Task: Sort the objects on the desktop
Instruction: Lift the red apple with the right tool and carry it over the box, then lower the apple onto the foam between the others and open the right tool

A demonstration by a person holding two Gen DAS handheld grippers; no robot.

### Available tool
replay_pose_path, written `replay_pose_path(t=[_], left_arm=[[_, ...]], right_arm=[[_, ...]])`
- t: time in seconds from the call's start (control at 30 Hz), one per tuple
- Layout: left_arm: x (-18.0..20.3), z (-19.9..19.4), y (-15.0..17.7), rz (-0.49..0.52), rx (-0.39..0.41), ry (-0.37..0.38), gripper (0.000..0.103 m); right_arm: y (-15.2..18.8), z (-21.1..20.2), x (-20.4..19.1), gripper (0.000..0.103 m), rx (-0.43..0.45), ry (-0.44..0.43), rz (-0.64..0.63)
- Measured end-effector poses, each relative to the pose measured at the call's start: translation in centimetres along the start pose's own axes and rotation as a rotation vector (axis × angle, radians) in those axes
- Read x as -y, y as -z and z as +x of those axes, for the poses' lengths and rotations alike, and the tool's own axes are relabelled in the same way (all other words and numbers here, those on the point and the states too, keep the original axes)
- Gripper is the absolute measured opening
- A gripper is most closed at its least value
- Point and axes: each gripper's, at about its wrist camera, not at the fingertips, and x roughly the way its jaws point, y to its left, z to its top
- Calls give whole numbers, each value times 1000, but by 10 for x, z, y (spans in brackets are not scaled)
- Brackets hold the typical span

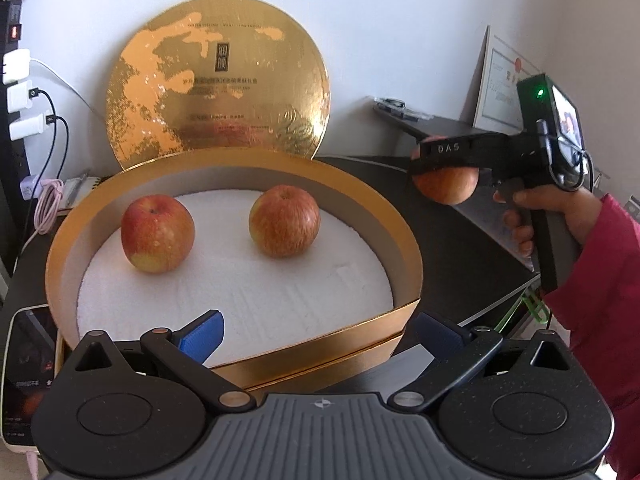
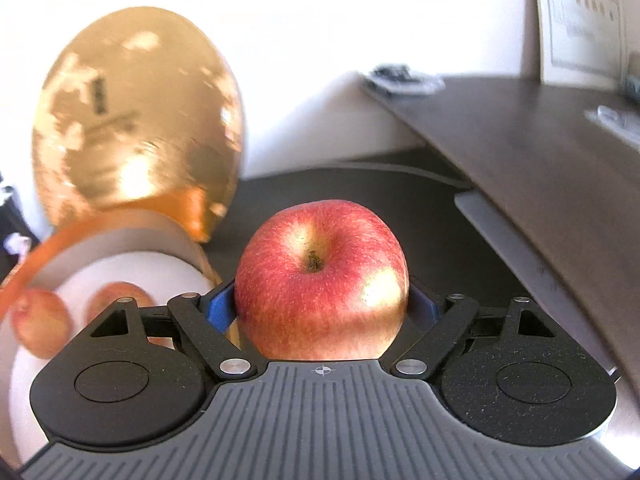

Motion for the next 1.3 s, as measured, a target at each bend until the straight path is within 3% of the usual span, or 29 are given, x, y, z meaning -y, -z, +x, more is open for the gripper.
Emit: replay_pose_path(t=[0.27, 0.47, 0.9, 1.3], left_arm=[[-16, -32, 14, -12, 45, -10, 103], [-34, -48, 25, -30, 55, -16, 103], [-64, -53, 35, -87, 46, -14, 103], [-79, -48, 37, -129, 40, -12, 103]], right_arm=[[4, -47, -59, 85, 19, -147, -68], [24, -49, -114, 85, -50, -231, -141], [63, -18, -178, 85, -231, -257, -266], [72, 12, -221, 85, -310, -257, -370]])
